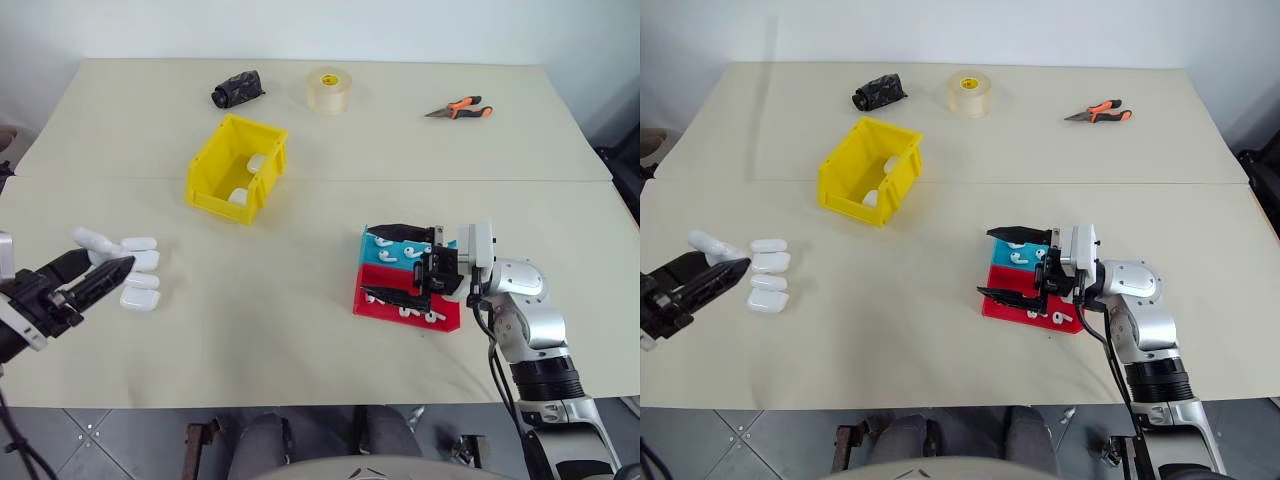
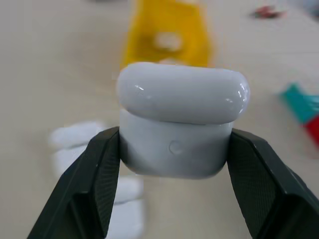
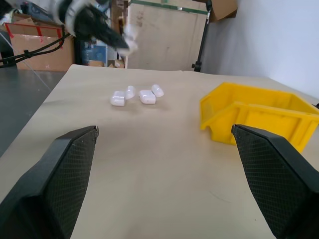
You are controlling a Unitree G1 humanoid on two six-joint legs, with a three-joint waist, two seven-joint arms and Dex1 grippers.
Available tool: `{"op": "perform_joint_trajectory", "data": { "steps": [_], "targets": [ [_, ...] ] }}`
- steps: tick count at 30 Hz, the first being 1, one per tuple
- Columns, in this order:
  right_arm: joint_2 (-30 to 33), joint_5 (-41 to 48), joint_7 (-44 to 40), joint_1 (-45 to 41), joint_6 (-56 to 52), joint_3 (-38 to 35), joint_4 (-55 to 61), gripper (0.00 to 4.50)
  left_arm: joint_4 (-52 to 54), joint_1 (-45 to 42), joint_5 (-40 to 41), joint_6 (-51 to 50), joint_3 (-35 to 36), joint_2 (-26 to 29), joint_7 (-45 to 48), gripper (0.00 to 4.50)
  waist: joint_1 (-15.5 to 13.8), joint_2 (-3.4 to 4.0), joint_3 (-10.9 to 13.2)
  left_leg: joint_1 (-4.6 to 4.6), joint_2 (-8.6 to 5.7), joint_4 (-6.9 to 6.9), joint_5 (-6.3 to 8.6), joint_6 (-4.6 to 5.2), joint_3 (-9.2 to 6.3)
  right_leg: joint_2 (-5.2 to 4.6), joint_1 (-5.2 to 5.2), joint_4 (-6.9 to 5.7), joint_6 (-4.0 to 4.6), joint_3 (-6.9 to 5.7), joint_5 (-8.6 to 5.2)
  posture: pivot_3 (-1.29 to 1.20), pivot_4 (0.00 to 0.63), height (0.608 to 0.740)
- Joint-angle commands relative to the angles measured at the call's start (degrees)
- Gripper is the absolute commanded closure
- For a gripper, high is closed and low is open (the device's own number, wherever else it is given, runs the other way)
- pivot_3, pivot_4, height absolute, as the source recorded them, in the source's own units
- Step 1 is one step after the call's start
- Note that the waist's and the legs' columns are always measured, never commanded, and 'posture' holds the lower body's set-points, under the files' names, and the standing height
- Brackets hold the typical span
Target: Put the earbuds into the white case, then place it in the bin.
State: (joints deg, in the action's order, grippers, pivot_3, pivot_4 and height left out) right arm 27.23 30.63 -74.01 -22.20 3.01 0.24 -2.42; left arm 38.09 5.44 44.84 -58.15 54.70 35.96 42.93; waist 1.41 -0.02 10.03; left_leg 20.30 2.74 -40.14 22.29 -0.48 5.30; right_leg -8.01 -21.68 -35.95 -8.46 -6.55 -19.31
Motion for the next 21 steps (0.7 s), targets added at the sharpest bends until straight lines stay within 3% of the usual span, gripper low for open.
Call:
{"op": "perform_joint_trajectory", "data": {
  "steps": [1,7,11,14,18,21],
  "targets": [
    [1.9,-0.4,0.7,-0.4,1.3,-2.8,0.6,0.0,3.2,0.7,-4.6,16.1,-9.0,-2.7,4.1,1.69,-0.2,0.0,0.0,0.01,-0.01,-0.01,0.0,0.0,0.0,0.0,0.01,0.0,0.0,-0.02,0.0,0.0,0.15,0.74],
    [6.9,-0.4,3.1,4.7,1.6,-8.1,3.1,0.0,-3.4,-4.2,-14.1,36.0,-32.0,-9.1,8.7,1.69,-1.2,0.02,0.0,-0.01,-0.05,-0.01,0.01,0.03,0.06,0.01,0.04,0.02,0.01,-0.02,0.01,0.0,0.15,0.74],
    [10.4,-0.6,4.4,10.9,2.2,-13.0,5.1,0.0,-11.7,-8.8,-20.6,48.5,-42.8,-13.4,10.3,1.69,-1.7,0.01,0.0,0.0,-0.05,-0.03,0.02,0.04,0.09,0.01,0.04,0.02,0.0,-0.06,0.01,0.0,0.15,0.74],
    [13.9,-1.0,5.4,19.9,2.8,-20.2,7.4,0.0,-20.1,-13.4,-24.4,61.8,-52.5,-17.8,16.0,1.69,-2.2,0.11,-0.1,-0.01,-0.05,-0.05,0.02,0.05,0.15,0.02,0.04,0.04,0.0,-0.06,0.01,0.0,0.15,0.74],
    [16.2,-0.1,7.2,31.1,1.0,-28.0,12.4,0.0,-27.6,-17.1,-24.7,68.5,-57.1,-25.3,13.9,1.69,-3.0,0.09,-0.1,0.0,-0.06,-0.09,0.05,0.12,0.2,0.02,0.06,0.09,-0.03,-0.08,0.02,0.0,0.15,0.74],
    [17.2,-0.1,7.9,38.6,-1.1,-32.6,17.1,0.0,-30.6,-18.4,-24.5,72.2,-59.9,-27.8,14.9,1.69,-2.8,0.1,-0.1,-0.03,-0.03,-0.06,0.05,0.12,0.19,0.05,0.07,0.09,-0.03,-0.08,0.02,0.0,0.15,0.74]
  ]
}}
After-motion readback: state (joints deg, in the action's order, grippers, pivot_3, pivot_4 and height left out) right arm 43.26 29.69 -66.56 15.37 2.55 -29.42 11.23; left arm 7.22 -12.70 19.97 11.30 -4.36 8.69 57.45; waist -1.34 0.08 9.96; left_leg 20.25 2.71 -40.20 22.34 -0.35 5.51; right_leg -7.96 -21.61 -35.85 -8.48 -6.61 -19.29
